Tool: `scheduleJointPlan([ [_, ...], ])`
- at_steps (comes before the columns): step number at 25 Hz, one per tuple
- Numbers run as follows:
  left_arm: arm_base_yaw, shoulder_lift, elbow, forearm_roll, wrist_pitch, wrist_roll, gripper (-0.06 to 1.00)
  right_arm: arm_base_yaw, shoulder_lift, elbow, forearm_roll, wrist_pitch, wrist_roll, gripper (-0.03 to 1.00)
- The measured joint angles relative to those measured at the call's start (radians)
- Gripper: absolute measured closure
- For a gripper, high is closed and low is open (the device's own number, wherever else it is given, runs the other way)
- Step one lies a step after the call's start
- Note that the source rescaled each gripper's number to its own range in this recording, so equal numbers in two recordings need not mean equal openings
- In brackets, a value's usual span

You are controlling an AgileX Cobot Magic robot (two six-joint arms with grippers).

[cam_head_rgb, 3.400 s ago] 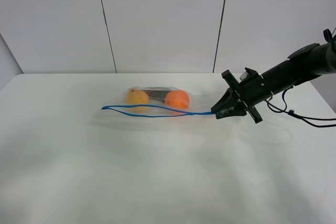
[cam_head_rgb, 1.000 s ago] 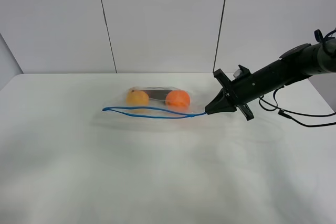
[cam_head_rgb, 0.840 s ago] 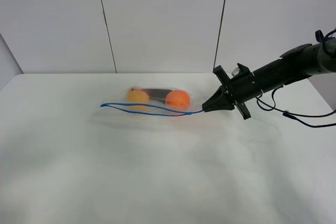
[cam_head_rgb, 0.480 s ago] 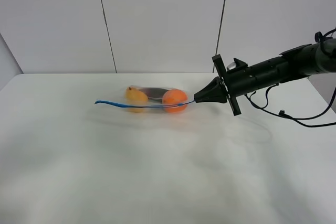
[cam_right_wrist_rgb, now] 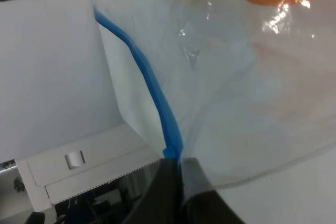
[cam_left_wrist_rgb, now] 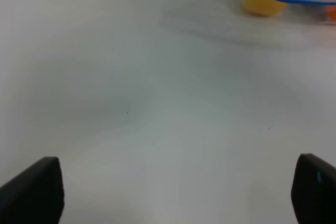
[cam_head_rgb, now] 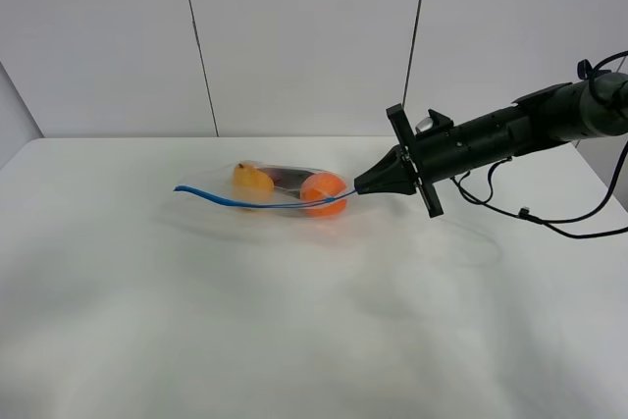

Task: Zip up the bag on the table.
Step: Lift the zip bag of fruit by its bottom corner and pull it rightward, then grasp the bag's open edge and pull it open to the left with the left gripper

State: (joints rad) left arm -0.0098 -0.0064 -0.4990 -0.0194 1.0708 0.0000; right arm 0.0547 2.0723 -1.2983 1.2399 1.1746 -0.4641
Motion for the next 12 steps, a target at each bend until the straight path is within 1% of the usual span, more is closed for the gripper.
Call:
scheduleJointPlan([
  [9, 0.0, 0.001, -0.003, 0.0, -0.004, 0.0, -0.06, 0.0, 0.0, 0.0, 0.001, -0.001, 0.0, 0.97],
  [12, 0.0, 0.077, -0.064, 0.0, -0.025, 0.006, -0.06, 0.0, 0.0, 0.0, 0.001, -0.008, 0.0, 0.97],
])
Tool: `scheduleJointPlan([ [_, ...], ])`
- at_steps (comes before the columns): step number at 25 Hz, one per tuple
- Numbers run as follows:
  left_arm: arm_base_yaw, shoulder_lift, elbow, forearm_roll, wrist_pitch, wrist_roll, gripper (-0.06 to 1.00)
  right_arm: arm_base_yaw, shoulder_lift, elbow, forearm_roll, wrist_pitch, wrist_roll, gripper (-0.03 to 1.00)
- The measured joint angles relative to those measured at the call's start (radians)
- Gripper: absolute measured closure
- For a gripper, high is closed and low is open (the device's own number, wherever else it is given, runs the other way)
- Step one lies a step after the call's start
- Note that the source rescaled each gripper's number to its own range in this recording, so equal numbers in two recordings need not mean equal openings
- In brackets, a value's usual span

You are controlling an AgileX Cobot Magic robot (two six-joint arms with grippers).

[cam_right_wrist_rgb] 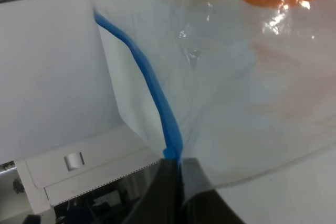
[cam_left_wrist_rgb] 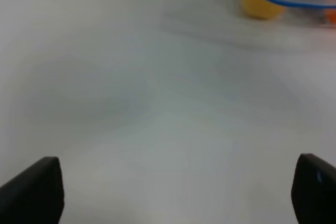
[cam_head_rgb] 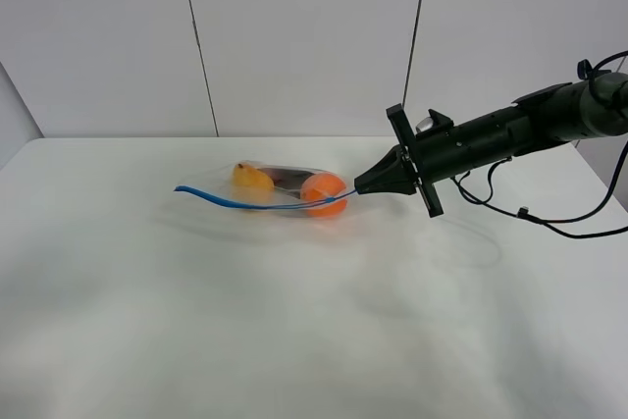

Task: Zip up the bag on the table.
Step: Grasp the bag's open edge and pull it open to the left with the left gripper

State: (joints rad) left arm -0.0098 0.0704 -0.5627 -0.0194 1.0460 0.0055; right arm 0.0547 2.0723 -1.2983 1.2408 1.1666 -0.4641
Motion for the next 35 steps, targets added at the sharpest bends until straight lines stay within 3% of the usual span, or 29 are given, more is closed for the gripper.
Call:
scheduleJointPlan([
  [3, 0.0, 0.177, -0.129, 0.0, -0.018, 0.037, -0.06, 0.0, 0.0, 0.0, 0.002, -0.008, 0.0, 0.97],
  [6, 0.0, 0.379, -0.281, 0.001, -0.031, 0.176, -0.06, 0.0, 0.0, 0.0, 0.002, -0.01, 0.0, 0.97],
  [10, 0.0, 0.611, -0.421, 0.019, -0.062, 0.588, -0.06, 0.0, 0.0, 0.0, 0.002, -0.011, 0.0, 0.97],
  [13, 0.0, 0.747, -0.444, 0.019, -0.129, 0.97, -0.06, 0.0, 0.0, 0.0, 0.002, -0.011, 0.0, 0.97],
  [16, 0.0, 0.871, -0.445, -0.061, -0.224, 1.217, -0.06, 0.0, 0.0, 0.0, 0.002, -0.011, 0.0, 0.97],
  [20, -0.022, 1.002, -0.446, -0.285, -0.383, 1.338, -0.06, 0.0, 0.0, 0.0, 0.003, -0.012, 0.0, 0.97],
  [24, -0.109, 1.12, -0.447, -0.455, -0.453, 1.444, -0.06, 0.0, 0.0, 0.0, 0.005, -0.02, 0.0, 0.97],
  [30, -0.342, 1.296, -0.447, -0.616, -0.593, 1.487, -0.06, 0.0, 0.0, 0.0, 0.006, -0.043, 0.0, 0.97],
  [35, -0.534, 1.449, -0.447, -0.707, -0.809, 1.488, -0.06, 0.0, 0.0, 0.0, 0.006, -0.044, 0.0, 0.97],
])
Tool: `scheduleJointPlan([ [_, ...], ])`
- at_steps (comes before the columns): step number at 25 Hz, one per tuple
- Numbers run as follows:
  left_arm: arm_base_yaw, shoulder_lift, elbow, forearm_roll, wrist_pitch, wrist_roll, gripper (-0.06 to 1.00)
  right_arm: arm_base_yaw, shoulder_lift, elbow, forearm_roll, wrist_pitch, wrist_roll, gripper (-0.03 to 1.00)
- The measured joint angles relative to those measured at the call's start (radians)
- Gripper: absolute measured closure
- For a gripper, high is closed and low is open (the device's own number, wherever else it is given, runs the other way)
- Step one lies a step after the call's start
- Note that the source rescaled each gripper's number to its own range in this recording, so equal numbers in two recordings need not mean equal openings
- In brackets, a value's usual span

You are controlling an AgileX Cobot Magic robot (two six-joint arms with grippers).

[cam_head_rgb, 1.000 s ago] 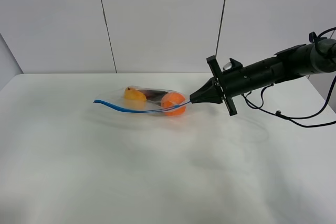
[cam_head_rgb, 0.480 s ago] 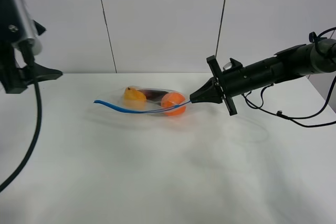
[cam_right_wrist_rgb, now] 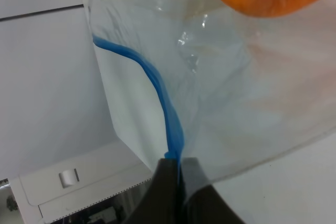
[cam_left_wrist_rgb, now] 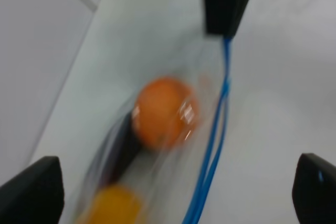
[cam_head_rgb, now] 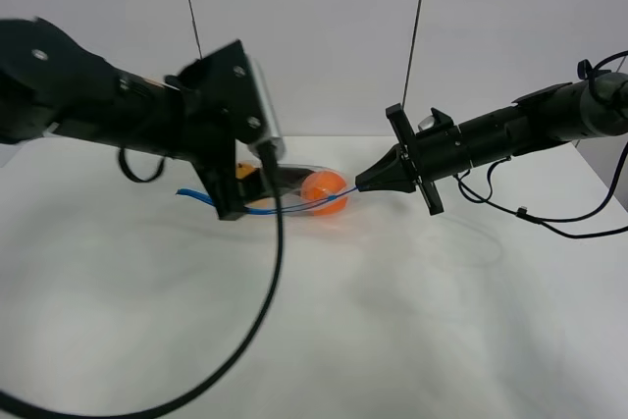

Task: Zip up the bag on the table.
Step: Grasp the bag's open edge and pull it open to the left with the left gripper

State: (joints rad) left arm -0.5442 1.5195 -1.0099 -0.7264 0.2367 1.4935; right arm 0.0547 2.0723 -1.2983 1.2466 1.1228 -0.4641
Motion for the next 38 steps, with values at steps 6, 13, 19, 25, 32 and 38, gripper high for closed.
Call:
scheduleJointPlan([
  [6, -0.186, 0.172, -0.001, -0.056, -0.29, 0.0, -0.06, 0.0, 0.0, 0.0, 0.0, -0.001, 0.0, 0.97],
  [13, -0.245, 0.319, -0.001, -0.061, -0.535, 0.0, -0.04, 0.0, 0.0, 0.0, 0.0, -0.001, 0.0, 0.97],
  [19, -0.245, 0.378, -0.001, -0.061, -0.598, -0.001, 0.29, 0.0, 0.0, 0.0, 0.0, -0.001, 0.0, 0.97],
  [25, -0.245, 0.381, -0.001, -0.025, -0.61, -0.008, 0.62, 0.0, 0.0, 0.0, 0.0, -0.001, 0.0, 0.97],
  [32, -0.245, 0.381, -0.001, -0.021, -0.61, -0.021, 0.79, 0.0, 0.0, 0.0, 0.0, -0.001, 0.0, 0.97],
  [38, -0.245, 0.381, -0.001, -0.019, -0.61, -0.044, 0.8, 0.0, 0.0, 0.0, 0.0, -0.001, 0.0, 0.97],
])
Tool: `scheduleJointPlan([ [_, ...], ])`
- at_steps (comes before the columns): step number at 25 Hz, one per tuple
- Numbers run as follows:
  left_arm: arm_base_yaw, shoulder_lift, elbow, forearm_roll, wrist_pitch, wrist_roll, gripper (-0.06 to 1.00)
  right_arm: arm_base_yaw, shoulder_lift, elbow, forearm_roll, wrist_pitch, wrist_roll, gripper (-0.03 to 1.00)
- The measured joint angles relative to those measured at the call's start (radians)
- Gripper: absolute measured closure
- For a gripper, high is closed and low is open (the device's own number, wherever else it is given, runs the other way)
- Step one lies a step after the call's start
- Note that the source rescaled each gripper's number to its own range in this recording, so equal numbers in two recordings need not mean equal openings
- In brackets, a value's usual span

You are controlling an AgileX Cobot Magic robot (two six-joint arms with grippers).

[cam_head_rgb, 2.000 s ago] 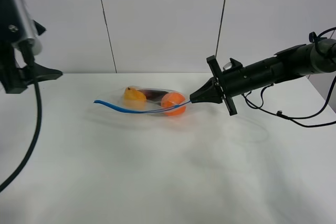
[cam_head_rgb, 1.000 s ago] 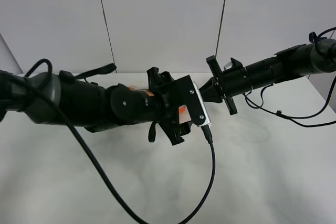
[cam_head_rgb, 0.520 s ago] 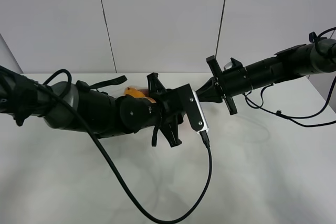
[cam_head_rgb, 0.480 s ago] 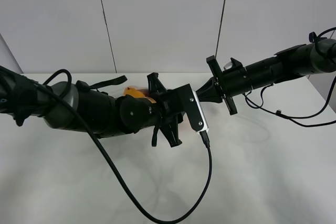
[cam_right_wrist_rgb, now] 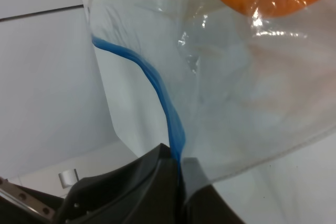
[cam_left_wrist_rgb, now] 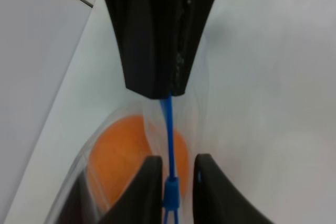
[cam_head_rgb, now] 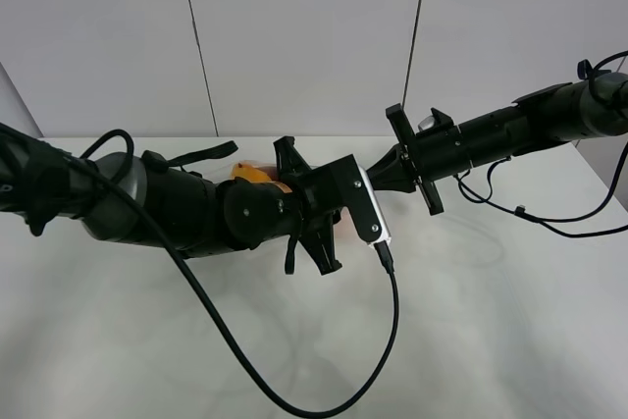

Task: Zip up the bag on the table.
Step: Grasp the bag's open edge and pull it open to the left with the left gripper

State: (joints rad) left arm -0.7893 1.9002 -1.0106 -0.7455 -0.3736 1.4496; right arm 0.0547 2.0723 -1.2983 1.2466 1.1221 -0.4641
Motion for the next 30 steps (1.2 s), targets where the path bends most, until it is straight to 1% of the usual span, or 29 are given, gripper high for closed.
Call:
scheduleJointPlan([
  [2, 0.0, 0.0, 0.0, 0.0, 0.0, -0.004, 0.8, 0.0, 0.0, 0.0, 0.0, 0.0, 0.0, 0.97],
  [3, 0.0, 0.0, 0.0, 0.0, 0.0, -0.005, 0.82, 0.0, 0.0, 0.0, 0.0, 0.0, 0.0, 0.97],
  [6, 0.0, 0.0, 0.0, 0.0, 0.0, -0.005, 0.94, 0.0, 0.0, 0.0, 0.0, 0.0, 0.0, 0.97],
  [13, 0.0, 0.0, 0.0, 0.0, -0.004, -0.005, 0.94, 0.0, 0.0, 0.0, 0.0, 0.0, 0.0, 0.97],
  [16, 0.012, 0.0, 0.002, 0.001, -0.006, 0.008, 0.94, 0.0, 0.0, 0.0, 0.0, 0.0, 0.0, 0.97],
  [21, 0.078, 0.0, 0.042, 0.008, -0.018, 0.063, 0.94, 0.0, 0.0, 0.0, 0.004, -0.009, 0.0, 0.97],
  [30, 0.218, 0.0, 0.096, 0.012, -0.108, 0.107, 0.94, 0.0, 0.0, 0.0, 0.013, -0.016, 0.0, 0.97],
])
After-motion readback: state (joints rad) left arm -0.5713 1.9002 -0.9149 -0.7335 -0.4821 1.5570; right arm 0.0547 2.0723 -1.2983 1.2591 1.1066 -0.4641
